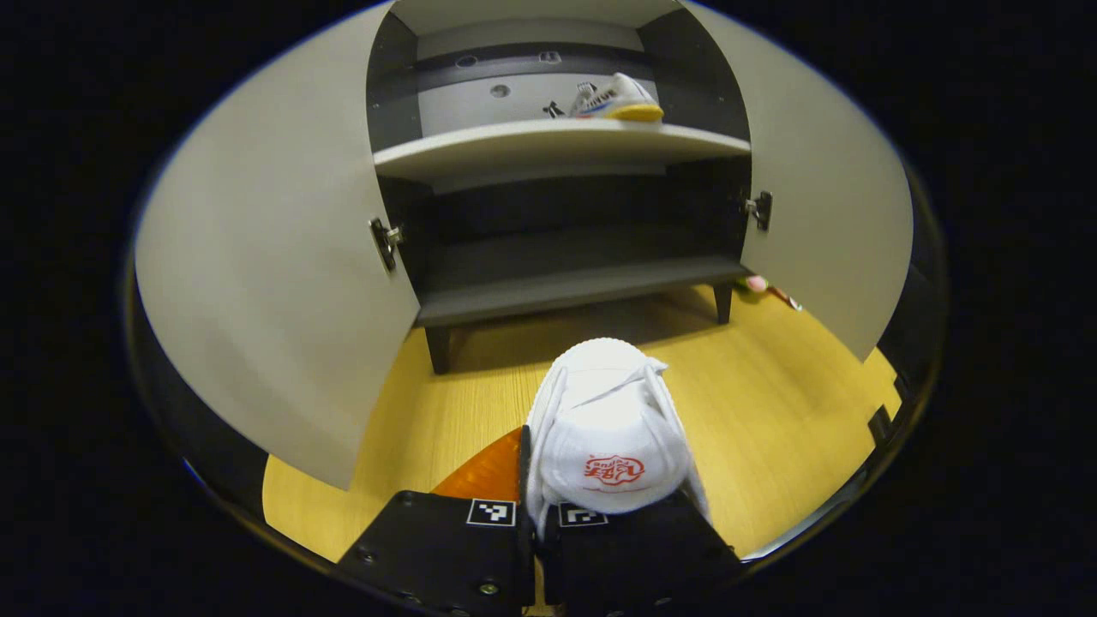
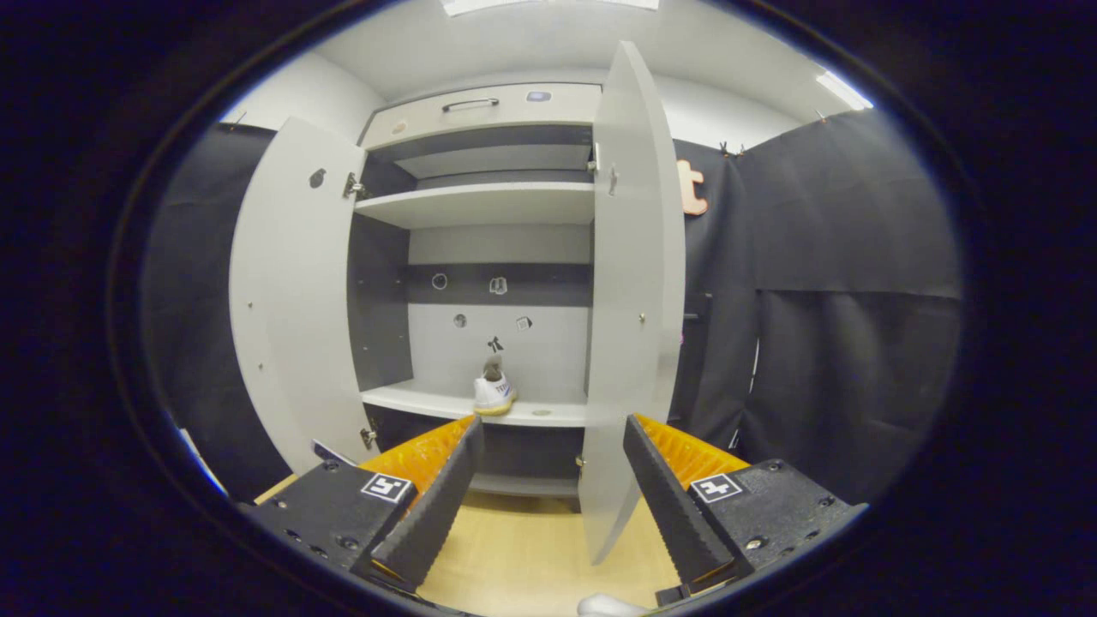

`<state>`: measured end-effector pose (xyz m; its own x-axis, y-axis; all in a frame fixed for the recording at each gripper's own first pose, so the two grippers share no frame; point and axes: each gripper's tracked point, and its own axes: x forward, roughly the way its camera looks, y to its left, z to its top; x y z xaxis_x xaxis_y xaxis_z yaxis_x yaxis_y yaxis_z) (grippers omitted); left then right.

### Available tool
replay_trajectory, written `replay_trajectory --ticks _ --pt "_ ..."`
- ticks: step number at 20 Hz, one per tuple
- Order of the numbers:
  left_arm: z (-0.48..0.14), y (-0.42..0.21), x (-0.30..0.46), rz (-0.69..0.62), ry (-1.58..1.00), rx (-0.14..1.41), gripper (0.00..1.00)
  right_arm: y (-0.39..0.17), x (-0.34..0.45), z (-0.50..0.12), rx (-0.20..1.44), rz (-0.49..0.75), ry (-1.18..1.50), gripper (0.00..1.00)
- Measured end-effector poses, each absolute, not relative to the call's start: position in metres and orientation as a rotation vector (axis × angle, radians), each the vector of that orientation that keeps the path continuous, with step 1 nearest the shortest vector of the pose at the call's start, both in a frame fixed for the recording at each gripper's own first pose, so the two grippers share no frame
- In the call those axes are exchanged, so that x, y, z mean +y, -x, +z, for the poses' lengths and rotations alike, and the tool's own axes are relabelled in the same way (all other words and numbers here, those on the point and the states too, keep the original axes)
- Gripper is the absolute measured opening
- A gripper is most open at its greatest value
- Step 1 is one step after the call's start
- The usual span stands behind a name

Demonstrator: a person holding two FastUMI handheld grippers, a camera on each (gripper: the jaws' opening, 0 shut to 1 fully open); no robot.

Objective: Grab one shoe with the right hand and put it into the shoe cabinet, grab the other shoe with the left hand and put it into the shoe cabinet; then close the right door with the right hand and the left door with the left hand.

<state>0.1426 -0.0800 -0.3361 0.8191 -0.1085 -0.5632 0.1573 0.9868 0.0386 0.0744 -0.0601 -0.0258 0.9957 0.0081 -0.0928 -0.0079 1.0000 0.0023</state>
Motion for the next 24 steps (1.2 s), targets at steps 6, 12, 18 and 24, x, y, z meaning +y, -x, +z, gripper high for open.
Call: replay_trajectory --ticks 6,12,18,24 --pt "-0.205 -0.201 -0.063 -0.083 -0.046 0.427 0.14 -0.077 -0.046 -0.01 0.039 0.055 -0.011 1.0" --pt "-0.126 -0.268 -0.06 -0.017 -0.031 0.305 0.14 -0.081 -0.029 0.01 -0.024 0.112 0.006 1.0" --pt "-0.109 -0.323 -0.065 0.017 -0.035 0.273 0.14 -0.088 -0.033 0.015 -0.033 0.129 0.037 1.0" --pt "-0.111 -0.374 -0.062 0.059 -0.044 0.31 0.13 -0.092 -0.038 0.013 -0.015 0.142 0.049 1.0"
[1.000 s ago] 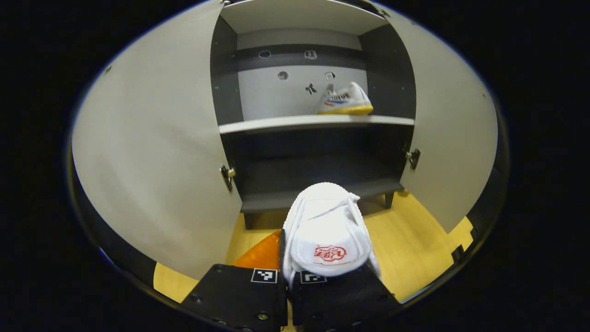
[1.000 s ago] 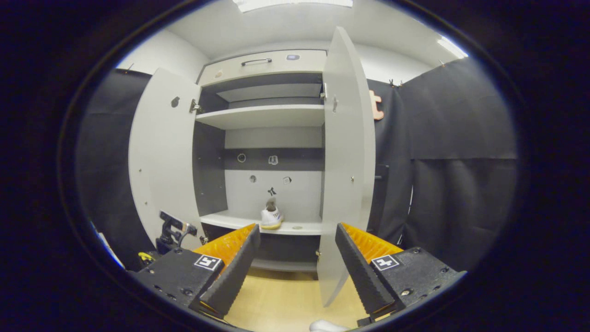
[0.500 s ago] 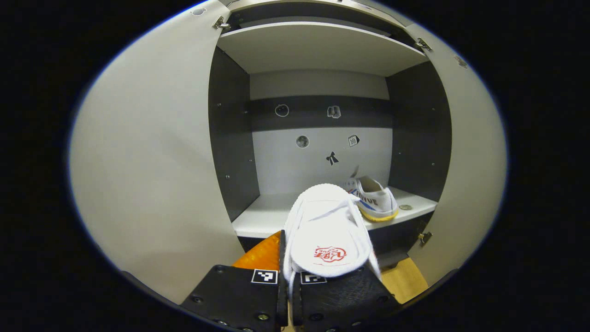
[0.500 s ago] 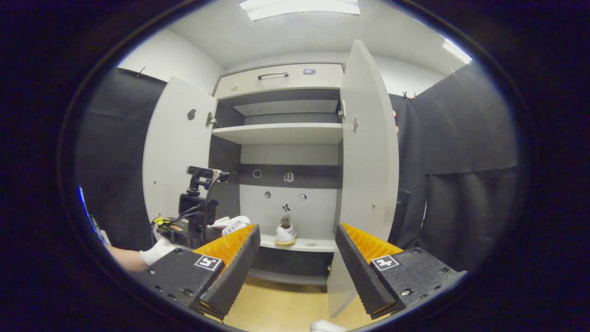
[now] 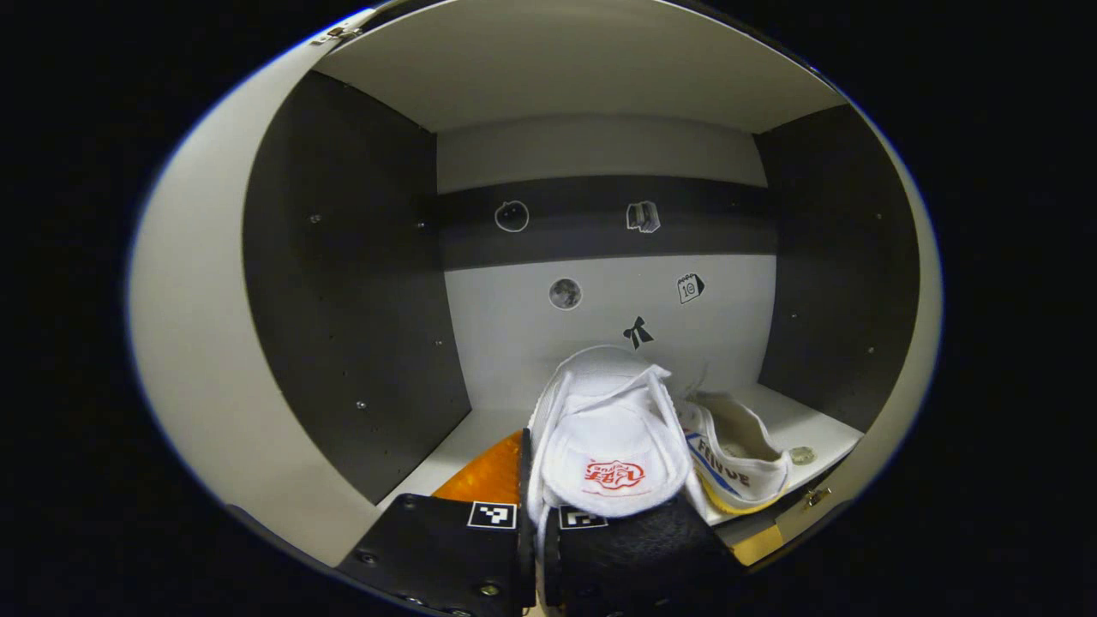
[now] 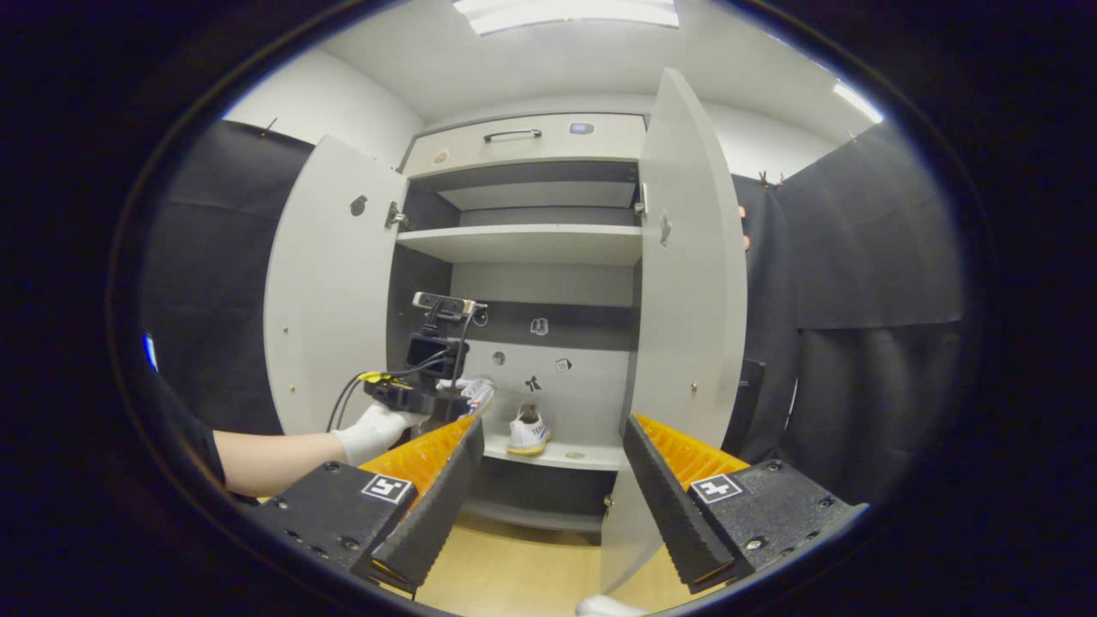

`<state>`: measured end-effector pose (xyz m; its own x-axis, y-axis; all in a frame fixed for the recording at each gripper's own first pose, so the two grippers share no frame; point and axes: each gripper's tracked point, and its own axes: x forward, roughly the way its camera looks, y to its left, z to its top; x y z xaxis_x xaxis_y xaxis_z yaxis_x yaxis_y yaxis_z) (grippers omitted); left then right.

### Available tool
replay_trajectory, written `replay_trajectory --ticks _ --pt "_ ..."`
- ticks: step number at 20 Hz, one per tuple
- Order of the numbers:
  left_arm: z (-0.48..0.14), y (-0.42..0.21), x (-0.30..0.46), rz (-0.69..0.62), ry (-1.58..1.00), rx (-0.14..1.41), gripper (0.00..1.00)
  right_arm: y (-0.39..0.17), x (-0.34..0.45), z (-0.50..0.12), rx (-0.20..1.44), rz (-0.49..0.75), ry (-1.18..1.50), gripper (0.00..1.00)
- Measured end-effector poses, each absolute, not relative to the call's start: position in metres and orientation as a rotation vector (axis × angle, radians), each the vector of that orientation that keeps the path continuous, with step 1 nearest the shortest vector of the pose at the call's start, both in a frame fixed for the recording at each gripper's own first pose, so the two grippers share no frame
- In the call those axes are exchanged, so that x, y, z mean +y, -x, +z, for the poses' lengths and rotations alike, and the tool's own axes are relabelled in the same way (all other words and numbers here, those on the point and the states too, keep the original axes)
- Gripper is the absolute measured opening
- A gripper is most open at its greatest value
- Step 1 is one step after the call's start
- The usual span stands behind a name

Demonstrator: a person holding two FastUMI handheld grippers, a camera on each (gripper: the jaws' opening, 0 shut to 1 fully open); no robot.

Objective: Grab one shoe with the right hand and put it into the shoe cabinet, grab the other shoe with the left hand and put it into the shoe cabinet; then close the right door with the right hand and the left door with the left hand.

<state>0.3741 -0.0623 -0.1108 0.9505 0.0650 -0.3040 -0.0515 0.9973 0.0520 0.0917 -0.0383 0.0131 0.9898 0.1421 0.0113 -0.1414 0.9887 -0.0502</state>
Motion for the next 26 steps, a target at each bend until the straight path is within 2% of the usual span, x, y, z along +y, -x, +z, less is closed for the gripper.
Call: replay_trajectory --ticks 4,10,11,12,13,14,15,16,18,19,20,26 --pt "-0.127 -0.403 -0.057 0.101 -0.072 0.365 0.14 -0.092 -0.036 0.011 -0.008 0.155 0.068 1.0" --pt "-0.143 -0.408 -0.061 0.085 -0.073 0.458 0.14 -0.097 -0.04 0.004 0.026 0.163 0.054 1.0" --pt "-0.144 -0.41 -0.062 0.084 -0.07 0.455 0.23 -0.099 -0.041 0.002 0.034 0.163 0.05 1.0" --pt "-0.146 -0.411 -0.063 0.077 -0.063 0.463 0.19 -0.1 -0.042 0.0 0.041 0.165 0.048 1.0" --pt "-0.152 -0.407 -0.061 0.085 -0.064 0.485 0.28 -0.1 -0.042 -0.001 0.042 0.168 0.045 1.0" --pt "-0.155 -0.407 -0.055 0.094 -0.081 0.491 0.26 -0.101 -0.043 0.0 0.042 0.169 0.043 1.0" --pt "-0.156 -0.406 -0.054 0.089 -0.083 0.487 0.41 -0.102 -0.044 0.001 0.039 0.171 0.042 1.0" --pt "-0.156 -0.404 -0.053 0.089 -0.075 0.491 0.62 -0.102 -0.044 0.001 0.037 0.17 0.041 1.0" --pt "-0.141 -0.406 -0.044 0.104 -0.08 0.425 0.94 -0.104 -0.043 -0.001 0.04 0.179 0.035 1.0" --pt "-0.135 -0.406 -0.042 0.102 -0.075 0.398 0.96 -0.104 -0.042 -0.002 0.045 0.183 0.031 1.0" --pt "-0.134 -0.406 -0.043 0.093 -0.071 0.39 0.94 -0.105 -0.041 -0.003 0.048 0.187 0.027 1.0" --pt "-0.114 -0.374 -0.043 0.079 -0.101 0.351 0.96 -0.1 -0.037 0.003 0.027 0.184 0.029 1.0"
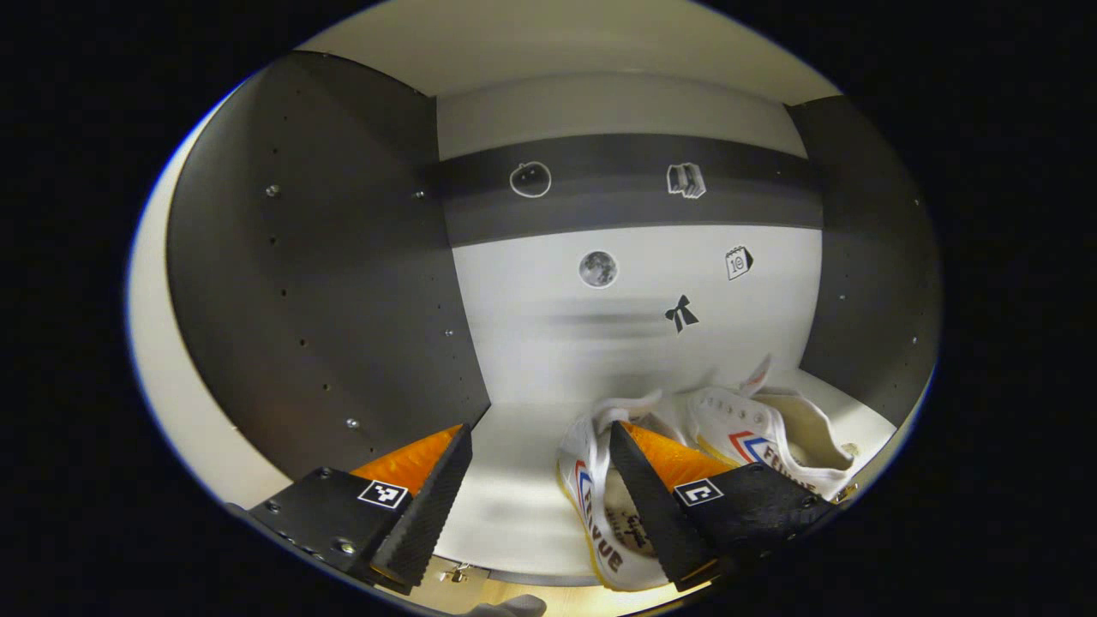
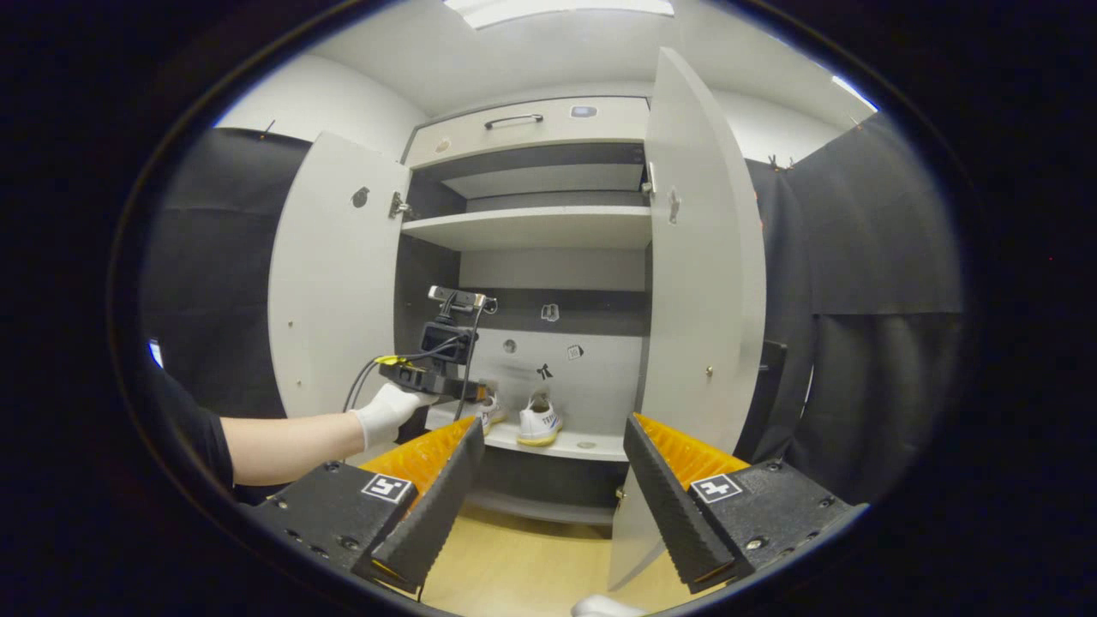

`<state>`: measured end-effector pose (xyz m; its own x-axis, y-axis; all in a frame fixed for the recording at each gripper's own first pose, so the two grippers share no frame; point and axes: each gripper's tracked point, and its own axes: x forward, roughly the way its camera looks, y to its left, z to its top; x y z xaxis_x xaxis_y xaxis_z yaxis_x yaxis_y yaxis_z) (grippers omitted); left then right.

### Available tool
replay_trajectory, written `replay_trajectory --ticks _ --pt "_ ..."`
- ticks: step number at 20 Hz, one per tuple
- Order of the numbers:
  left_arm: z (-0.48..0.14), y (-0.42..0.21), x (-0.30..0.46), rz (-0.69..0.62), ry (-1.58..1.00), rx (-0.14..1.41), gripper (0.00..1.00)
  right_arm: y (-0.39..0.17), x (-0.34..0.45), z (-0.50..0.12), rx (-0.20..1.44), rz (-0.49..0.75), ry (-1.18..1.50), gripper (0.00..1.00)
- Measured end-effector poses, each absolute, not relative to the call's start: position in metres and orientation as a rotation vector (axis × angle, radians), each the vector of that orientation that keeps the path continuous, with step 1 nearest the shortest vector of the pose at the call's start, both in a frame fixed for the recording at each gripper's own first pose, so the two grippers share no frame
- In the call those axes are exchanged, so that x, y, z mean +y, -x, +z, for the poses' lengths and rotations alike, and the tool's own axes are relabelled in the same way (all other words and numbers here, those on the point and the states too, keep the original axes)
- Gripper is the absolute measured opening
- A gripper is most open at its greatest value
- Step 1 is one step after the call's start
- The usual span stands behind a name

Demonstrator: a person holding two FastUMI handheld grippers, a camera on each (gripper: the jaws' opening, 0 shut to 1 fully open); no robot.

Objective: Grab one shoe with the right hand and put it into the shoe cabinet, grab the other shoe with the left hand and put it into the shoe cabinet; then close the right door with the right hand and the left door with the left hand.

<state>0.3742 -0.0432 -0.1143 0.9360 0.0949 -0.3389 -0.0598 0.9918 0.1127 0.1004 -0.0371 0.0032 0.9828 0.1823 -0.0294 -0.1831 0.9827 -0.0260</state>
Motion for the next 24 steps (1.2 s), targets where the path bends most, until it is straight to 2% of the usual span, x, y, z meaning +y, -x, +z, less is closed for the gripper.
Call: replay_trajectory --ticks 5,12,16,24 --pt "-0.052 -0.303 -0.062 0.015 -0.125 0.181 0.97 -0.089 -0.037 0.011 0.002 0.162 0.036 1.0" --pt "0.026 -0.15 -0.087 -0.064 -0.125 -0.061 0.96 -0.073 -0.052 0.025 -0.035 0.093 0.047 1.0" --pt "0.026 -0.074 -0.073 -0.075 -0.087 -0.046 0.96 -0.062 -0.067 0.027 -0.046 0.043 0.05 1.0" --pt "-0.012 -0.003 -0.015 0.042 -0.061 0.037 0.96 -0.048 -0.148 0.014 -0.007 -0.113 0.011 1.0"
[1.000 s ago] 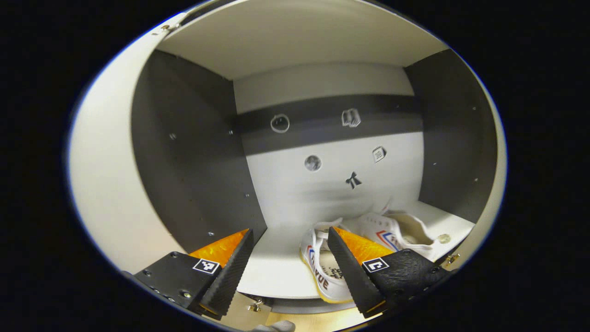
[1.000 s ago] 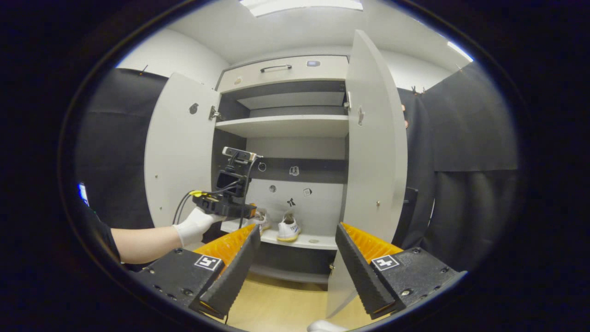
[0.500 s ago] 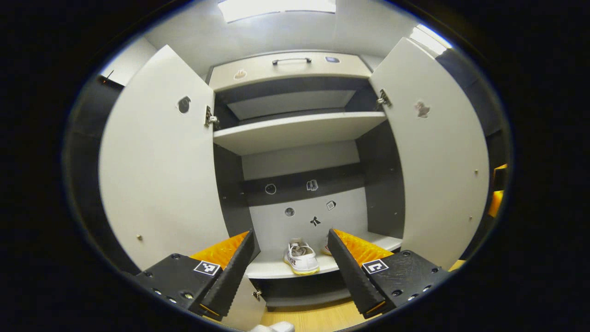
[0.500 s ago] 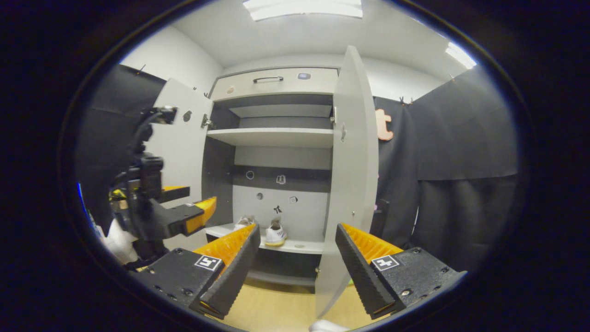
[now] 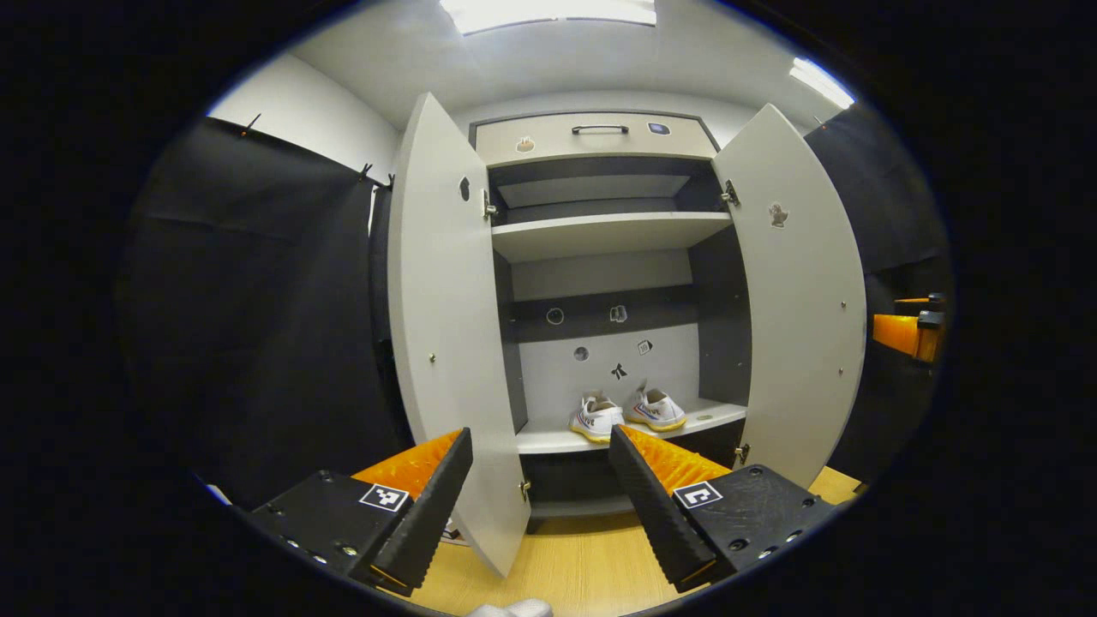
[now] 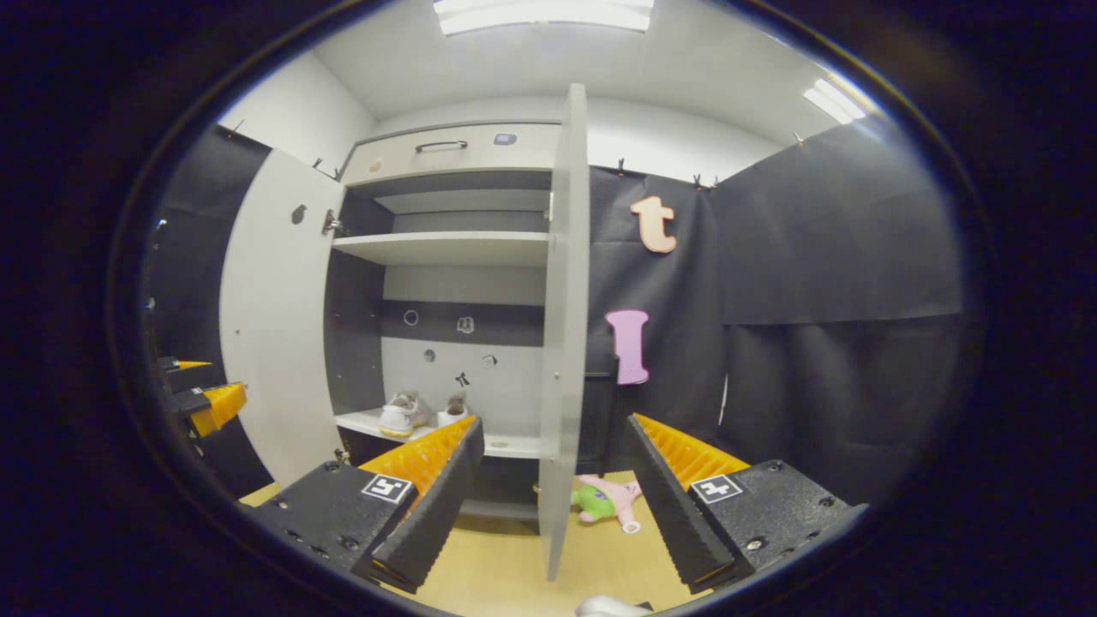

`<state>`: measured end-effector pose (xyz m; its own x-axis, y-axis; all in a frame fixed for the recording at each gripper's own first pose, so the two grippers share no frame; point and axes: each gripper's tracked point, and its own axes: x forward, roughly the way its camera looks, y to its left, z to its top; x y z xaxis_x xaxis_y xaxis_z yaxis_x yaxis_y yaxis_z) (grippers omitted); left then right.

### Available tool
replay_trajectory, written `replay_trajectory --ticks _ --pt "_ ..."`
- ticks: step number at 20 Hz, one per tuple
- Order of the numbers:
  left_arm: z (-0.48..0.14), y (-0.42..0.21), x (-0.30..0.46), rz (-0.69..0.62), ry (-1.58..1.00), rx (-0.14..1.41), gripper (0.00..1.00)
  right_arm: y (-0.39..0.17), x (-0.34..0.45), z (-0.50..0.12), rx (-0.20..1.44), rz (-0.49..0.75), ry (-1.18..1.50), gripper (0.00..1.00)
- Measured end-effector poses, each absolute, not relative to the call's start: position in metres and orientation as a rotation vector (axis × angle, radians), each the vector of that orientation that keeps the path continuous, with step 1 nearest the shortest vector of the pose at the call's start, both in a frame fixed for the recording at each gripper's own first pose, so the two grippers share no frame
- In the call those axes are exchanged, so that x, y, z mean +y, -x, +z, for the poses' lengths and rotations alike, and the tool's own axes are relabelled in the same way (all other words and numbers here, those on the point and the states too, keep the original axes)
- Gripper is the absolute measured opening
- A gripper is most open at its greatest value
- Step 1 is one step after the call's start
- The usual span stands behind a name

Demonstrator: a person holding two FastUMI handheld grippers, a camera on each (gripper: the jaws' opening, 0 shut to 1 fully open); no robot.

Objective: Grab one shoe with the right hand and put it into the shoe cabinet, grab the other shoe with the left hand and put it into the shoe cabinet; then close the right door with the right hand and the left door with the left hand.

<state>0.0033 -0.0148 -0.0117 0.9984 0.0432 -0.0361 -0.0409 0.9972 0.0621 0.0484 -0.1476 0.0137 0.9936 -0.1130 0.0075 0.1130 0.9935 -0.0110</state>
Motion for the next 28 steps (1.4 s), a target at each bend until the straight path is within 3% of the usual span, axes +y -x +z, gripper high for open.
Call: replay_trajectory --ticks 6,7,8,9,10,11,15,16,18,19,20,21,22,23,24,28 --pt "-0.02 0.012 -0.019 0.042 -0.046 0.068 0.96 -0.074 -0.234 0.013 0.004 -0.246 -0.041 0.98" --pt "-0.02 0.013 -0.023 0.039 -0.037 0.07 1.0 -0.083 -0.239 0.012 0.011 -0.244 -0.049 0.96" --pt "-0.02 0.013 -0.025 0.037 -0.031 0.071 0.96 -0.094 -0.24 0.011 0.018 -0.231 -0.056 1.0" --pt "-0.019 0.014 -0.029 0.035 -0.029 0.07 0.96 -0.105 -0.24 0.009 0.034 -0.216 -0.059 0.96" --pt "-0.018 0.014 -0.032 0.036 -0.033 0.069 1.0 -0.116 -0.241 0.007 0.049 -0.201 -0.065 1.0" --pt "-0.017 0.014 -0.032 0.042 -0.036 0.067 0.96 -0.126 -0.239 0.005 0.061 -0.179 -0.072 1.0" --pt "-0.016 0.011 -0.034 0.064 -0.026 0.065 0.96 -0.135 -0.233 0.002 0.095 -0.123 -0.095 1.0" --pt "-0.015 0.008 -0.036 0.064 -0.02 0.065 0.96 -0.136 -0.229 0.001 0.115 -0.106 -0.094 0.92" --pt "-0.014 0.005 -0.039 0.069 -0.017 0.061 1.0 -0.137 -0.228 -0.001 0.119 -0.103 -0.023 0.92" --pt "-0.013 0.004 -0.04 0.068 -0.013 0.059 0.96 -0.137 -0.227 0.001 0.106 -0.107 0.0 0.82" --pt "-0.012 0.002 -0.043 0.063 -0.008 0.056 1.0 -0.138 -0.223 0.001 0.111 -0.093 0.003 0.83" --pt "-0.012 0.001 -0.045 0.06 -0.009 0.058 0.96 -0.135 -0.214 0.003 0.109 -0.072 -0.015 0.89" --pt "-0.011 0.0 -0.045 0.062 -0.015 0.061 0.96 -0.132 -0.202 0.002 0.118 -0.049 -0.029 0.88" --pt "-0.01 -0.001 -0.042 0.064 -0.022 0.058 1.0 -0.135 -0.19 0.001 0.121 -0.031 -0.04 0.81" --pt "-0.008 -0.001 -0.04 0.068 -0.026 0.056 0.96 -0.137 -0.181 0.001 0.124 -0.018 -0.041 0.88" --pt "-0.008 0.003 -0.031 0.091 -0.037 0.063 0.96 -0.142 -0.145 -0.001 0.121 0.029 -0.047 0.88"
